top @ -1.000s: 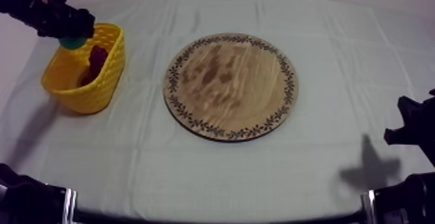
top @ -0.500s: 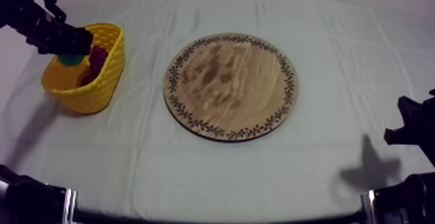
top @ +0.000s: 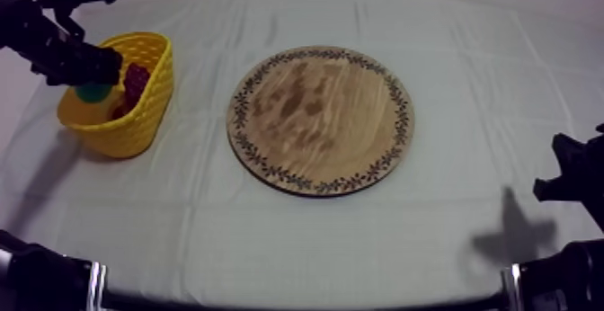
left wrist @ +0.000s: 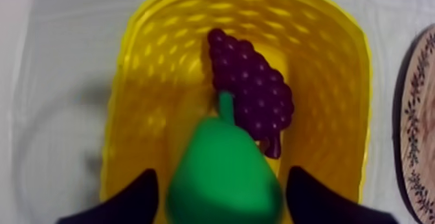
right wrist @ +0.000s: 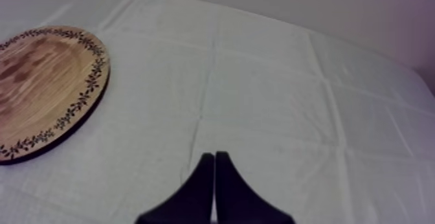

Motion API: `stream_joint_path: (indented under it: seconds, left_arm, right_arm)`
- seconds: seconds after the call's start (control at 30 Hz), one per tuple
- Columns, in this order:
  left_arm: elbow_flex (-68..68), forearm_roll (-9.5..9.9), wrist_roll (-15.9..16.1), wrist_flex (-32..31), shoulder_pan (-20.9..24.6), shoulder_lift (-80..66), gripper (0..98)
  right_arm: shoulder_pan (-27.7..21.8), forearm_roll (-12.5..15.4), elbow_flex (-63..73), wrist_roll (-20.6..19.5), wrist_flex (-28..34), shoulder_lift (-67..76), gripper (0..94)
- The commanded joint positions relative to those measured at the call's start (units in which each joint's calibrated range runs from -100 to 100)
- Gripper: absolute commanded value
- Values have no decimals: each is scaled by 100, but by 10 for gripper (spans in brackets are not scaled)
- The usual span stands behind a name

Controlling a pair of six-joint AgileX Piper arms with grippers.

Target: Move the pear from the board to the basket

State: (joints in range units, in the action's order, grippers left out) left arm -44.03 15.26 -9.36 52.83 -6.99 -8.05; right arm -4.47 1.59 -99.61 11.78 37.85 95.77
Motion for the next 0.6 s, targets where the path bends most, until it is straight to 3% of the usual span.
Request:
stream_joint_path:
  seconds: [0.0, 0.13, 0.33, 0.47, 0.57]
  left_arm:
    - [3, -8, -37, 3, 20, -21, 881]
    - [57, -9, -79, 7, 48, -75, 941]
    - [112, 9, -183, -115, 105, -244, 940]
    - [223, 87, -374, -238, 156, -516, 871]
    - [299, 155, -569, -553, 274, -846, 729]
  right_arm:
    - [3, 0, -5, 1, -3, -1, 5]
    - [3, 0, -5, -2, -3, -1, 5]
    - [3, 0, -5, -1, -3, -1, 5]
    - [3, 0, -5, 0, -3, -1, 5]
    - [3, 0, -5, 0, -3, -1, 5]
